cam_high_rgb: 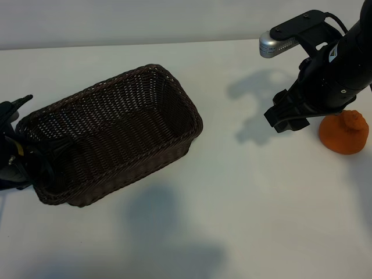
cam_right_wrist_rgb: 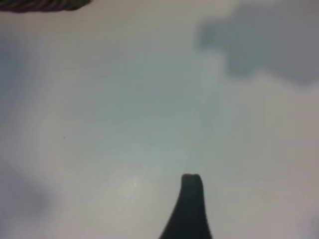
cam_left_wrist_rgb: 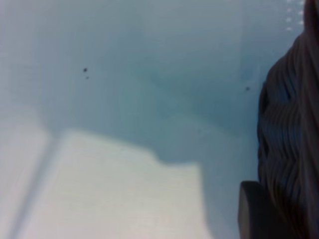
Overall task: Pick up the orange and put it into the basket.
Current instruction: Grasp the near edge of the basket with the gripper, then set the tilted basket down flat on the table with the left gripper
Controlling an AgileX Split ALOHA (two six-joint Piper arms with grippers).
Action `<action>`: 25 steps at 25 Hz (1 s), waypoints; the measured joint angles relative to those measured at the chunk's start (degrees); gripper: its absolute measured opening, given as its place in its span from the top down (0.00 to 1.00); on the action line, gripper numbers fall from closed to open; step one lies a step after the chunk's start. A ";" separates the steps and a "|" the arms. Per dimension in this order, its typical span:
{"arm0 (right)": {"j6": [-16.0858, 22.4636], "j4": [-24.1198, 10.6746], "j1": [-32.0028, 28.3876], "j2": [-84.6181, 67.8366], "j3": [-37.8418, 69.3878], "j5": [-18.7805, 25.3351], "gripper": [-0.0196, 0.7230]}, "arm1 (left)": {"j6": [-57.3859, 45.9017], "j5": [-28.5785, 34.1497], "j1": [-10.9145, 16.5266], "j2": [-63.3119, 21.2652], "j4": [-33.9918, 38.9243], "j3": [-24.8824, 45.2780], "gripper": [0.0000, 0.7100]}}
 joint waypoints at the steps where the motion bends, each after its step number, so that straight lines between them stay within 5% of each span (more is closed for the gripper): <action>1: 0.00 0.00 0.00 0.00 0.00 0.13 0.17 | 0.00 -0.31 0.00 0.00 -0.08 0.00 0.74; 18: 0.00 0.02 0.00 0.00 0.00 0.38 0.17 | 5.89 -1.08 0.00 -8.35 -3.06 0.00 0.79; 25: 0.00 0.02 0.00 0.00 0.00 0.38 0.17 | 16.82 0.00 0.00 -11.03 -12.85 -0.11 0.79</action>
